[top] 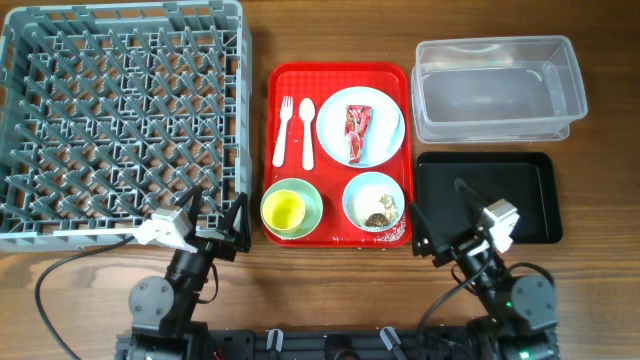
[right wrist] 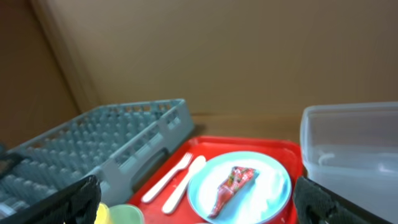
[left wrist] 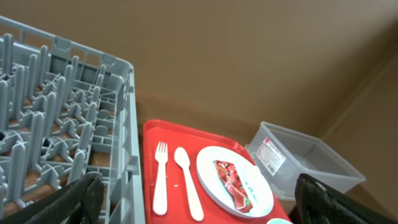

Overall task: Sort waste into correct bins and load items into the dishwasher rack
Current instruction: 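Reach the right gripper to the red wrapper on the plate and grasp it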

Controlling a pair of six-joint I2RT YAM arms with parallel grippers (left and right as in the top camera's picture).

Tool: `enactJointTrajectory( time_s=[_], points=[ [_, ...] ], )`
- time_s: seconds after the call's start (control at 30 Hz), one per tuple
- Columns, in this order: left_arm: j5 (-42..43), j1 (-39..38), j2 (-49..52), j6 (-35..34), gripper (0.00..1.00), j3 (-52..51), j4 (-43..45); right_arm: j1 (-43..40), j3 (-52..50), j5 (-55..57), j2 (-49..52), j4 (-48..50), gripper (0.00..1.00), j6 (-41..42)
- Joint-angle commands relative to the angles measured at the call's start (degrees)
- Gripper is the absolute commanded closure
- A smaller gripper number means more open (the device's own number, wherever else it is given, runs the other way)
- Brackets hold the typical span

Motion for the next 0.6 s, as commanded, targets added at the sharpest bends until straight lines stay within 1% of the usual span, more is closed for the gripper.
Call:
enactJointTrajectory(
  time_s=[0.0,0.03,0.13,0.3,0.37,0.43,0.47,0.53,0.57],
  points=[
    [-1.2,-0.2,4.4,-1.6,0.00,9.2,-4.9,-0.2,12.5,-4.0,7.0,-5.9,0.00,1.5],
    [-1.3,-0.2,6.0,-1.6,0.00,11.2,-6.4,-0.2,14.8,-4.6,9.1,-7.8,0.00,1.5],
    [-2.8,-0.2,14.3,-1.6,0.00,20.2,-13.7,-0.2,25.0,-6.4,19.6,-17.2,0.00,1.5],
    [-3.4,-0.2,33.2,-1.6,0.00,39.8,-30.5,-0.2,42.9,-11.1,39.9,-31.4,0.00,0.7],
    [-3.3,-0.2,40.8,-1.0,0.00,47.7,-37.6,-0.2,49.2,-15.6,47.4,-35.1,0.00,-2.7],
    [-3.3,-0.2,48.4,-1.0,0.00,55.5,-43.9,-0.2,55.4,-17.3,54.2,-39.3,0.00,-5.4],
    [-3.3,-0.2,52.0,-1.0,0.00,59.0,-46.5,-0.2,58.2,-18.0,57.3,-40.5,0.00,-4.3],
    [-3.3,-0.2,56.7,-1.0,0.00,63.4,-48.9,-0.2,61.1,-21.9,61.7,-40.0,0.00,3.1],
    [-3.3,-0.2,59.0,-1.0,0.00,65.0,-49.4,-0.2,61.4,-24.3,63.2,-37.4,0.00,3.2]
  ],
)
